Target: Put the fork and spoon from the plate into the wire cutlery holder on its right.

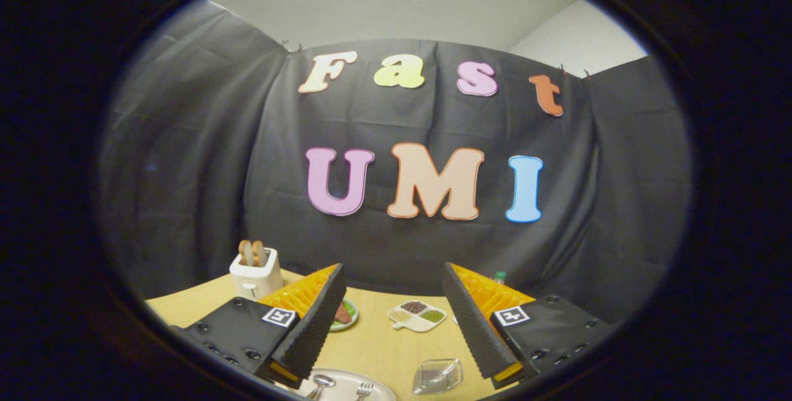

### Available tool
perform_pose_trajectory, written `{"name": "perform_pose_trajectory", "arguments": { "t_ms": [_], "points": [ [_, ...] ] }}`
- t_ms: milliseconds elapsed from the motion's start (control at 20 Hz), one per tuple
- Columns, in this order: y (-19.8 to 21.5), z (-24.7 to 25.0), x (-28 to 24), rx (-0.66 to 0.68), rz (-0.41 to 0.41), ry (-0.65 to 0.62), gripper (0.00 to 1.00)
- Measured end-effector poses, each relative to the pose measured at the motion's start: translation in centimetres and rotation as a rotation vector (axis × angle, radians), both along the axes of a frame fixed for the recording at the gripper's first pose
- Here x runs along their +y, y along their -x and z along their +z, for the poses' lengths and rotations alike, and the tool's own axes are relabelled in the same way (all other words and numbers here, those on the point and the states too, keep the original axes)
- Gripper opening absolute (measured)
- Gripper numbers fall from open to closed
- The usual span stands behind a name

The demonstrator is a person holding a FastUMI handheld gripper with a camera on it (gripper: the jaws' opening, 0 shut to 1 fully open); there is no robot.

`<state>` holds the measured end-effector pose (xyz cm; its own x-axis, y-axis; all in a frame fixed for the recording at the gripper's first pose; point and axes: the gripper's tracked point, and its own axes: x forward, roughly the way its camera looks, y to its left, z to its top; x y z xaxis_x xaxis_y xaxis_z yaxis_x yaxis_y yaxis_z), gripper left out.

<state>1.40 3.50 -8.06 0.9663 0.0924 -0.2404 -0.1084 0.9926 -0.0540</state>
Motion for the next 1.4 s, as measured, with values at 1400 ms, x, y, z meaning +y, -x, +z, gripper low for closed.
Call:
{"name": "perform_pose_trajectory", "arguments": {
  "t_ms": [1400],
  "points": [
    [9.6,-22.9,2.5,0.652,0.113,-0.016,1.0]
  ]
}}
